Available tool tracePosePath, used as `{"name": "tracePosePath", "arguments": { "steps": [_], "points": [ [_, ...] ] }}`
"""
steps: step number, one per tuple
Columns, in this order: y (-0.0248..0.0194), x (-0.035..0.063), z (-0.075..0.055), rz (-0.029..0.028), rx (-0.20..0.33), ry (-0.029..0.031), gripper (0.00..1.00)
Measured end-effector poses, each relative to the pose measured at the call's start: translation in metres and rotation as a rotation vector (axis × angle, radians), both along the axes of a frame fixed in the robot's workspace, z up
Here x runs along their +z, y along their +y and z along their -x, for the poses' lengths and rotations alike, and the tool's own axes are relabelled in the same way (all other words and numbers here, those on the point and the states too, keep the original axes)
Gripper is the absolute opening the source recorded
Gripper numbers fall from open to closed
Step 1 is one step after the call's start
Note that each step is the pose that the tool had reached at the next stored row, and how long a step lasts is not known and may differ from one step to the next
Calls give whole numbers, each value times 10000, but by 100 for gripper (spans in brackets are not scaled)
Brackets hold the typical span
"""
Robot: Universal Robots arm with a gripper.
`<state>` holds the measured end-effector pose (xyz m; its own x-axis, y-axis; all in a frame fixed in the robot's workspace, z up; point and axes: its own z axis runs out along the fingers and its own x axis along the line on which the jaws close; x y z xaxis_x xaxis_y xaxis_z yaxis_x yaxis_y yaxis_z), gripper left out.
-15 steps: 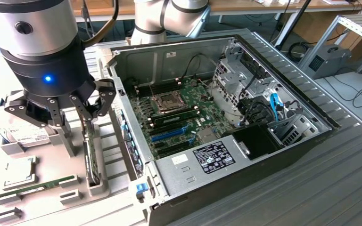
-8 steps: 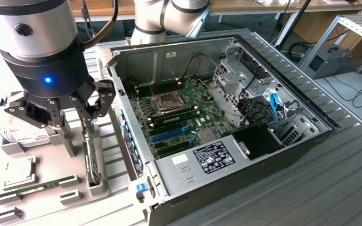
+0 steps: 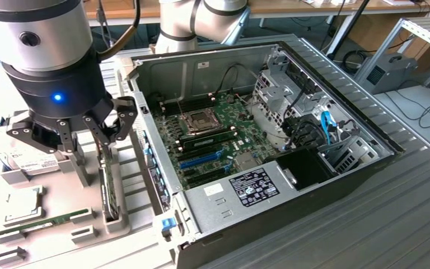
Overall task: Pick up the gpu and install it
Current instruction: 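Pick up the gpu and move the gpu toward the slot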
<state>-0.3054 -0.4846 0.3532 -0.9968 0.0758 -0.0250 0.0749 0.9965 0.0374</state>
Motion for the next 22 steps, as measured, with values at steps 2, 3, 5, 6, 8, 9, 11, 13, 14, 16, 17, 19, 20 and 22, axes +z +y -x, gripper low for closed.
{"name": "tracePosePath", "arguments": {
  "steps": [2, 3, 5, 6, 8, 9, 11, 13, 14, 16, 17, 19, 20, 22],
  "points": [
    [0, -5, 0, 0, 0, 0, 42],
    [0, -8, 0, 0, 0, 0, 42],
    [0, -13, 0, 1, 0, 1, 42],
    [0, -16, 0, 1, 0, 0, 42],
    [0, -21, 0, 0, 0, 0, 42],
    [0, -25, 1, 0, 1, 0, 42],
    [0, -30, 1, 0, 0, 0, 42],
    [0, -35, 2, 1, 0, 1, 42],
    [0, -38, 2, 0, 0, 0, 42],
    [0, -43, 3, 0, 0, 0, 42],
    [0, -45, 3, 0, 0, 0, 42],
    [0, -51, 3, 1, 0, 0, 42],
    [0, -54, 3, 0, 0, 1, 42],
    [0, -61, 5, 0, 0, 0, 42]
  ]
}}
